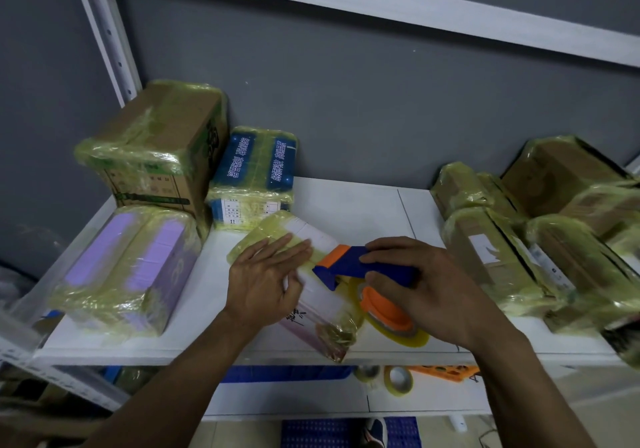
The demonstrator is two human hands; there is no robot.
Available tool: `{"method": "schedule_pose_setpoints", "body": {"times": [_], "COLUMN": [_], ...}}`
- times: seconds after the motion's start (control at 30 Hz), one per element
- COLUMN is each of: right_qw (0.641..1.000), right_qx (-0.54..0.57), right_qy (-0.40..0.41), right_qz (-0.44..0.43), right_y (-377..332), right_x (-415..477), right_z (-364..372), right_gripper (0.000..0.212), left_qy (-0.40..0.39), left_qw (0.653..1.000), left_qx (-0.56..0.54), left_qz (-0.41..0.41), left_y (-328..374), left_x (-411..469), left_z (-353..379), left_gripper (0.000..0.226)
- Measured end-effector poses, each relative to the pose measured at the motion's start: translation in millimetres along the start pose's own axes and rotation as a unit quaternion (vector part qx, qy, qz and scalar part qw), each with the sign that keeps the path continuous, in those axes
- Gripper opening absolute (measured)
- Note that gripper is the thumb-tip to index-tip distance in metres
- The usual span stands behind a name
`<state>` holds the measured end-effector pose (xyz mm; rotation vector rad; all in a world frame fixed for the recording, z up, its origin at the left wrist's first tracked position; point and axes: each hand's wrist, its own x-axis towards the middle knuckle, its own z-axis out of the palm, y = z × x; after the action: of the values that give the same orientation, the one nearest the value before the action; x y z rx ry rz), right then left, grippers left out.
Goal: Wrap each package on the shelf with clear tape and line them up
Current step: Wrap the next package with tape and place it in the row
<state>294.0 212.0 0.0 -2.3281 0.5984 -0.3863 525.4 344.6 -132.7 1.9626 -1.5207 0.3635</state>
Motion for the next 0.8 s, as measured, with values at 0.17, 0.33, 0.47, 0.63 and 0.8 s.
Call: {"method": "schedule_pose_setpoints", "body": {"times": [0.17, 0.33, 0.47, 0.63, 0.8], "right_qw": [1.0, 1.0, 0.999, 1.0, 0.999], "right_qx": [0.0, -0.022, -0.034, -0.008, -0.037], "right_qy": [0.0, -0.002, -0.012, -0.012, -0.021], "right_qz": [-0.003, 0.008, 0.001, 0.007, 0.0], "right_y": [4.2, 7.7, 5.8, 10.0, 10.4], "right_x": [-3.0, 4.4, 10.0, 9.4, 7.0], "right_z": [-0.4, 3.4, 6.7, 5.4, 3.4], "right_gripper": [0.022, 0.02, 0.027, 0.022, 0.021], "left_qy": [0.003, -0.019, -0.07, -0.097, -0.038], "left_qw": [1.0, 1.0, 0.997, 0.994, 0.998], "left_qx": [-0.005, 0.005, 0.021, -0.003, -0.014], "left_qz": [0.003, 0.011, 0.012, 0.05, 0.055], "left_y": [0.2, 0.5, 3.4, 14.7, 15.5], "left_x": [-0.1, 2.9, 4.0, 5.7, 2.5], "left_z": [-1.0, -3.5, -9.5, -11.0, -5.7], "left_gripper": [0.043, 0.043, 0.051, 0.057, 0.047]}}
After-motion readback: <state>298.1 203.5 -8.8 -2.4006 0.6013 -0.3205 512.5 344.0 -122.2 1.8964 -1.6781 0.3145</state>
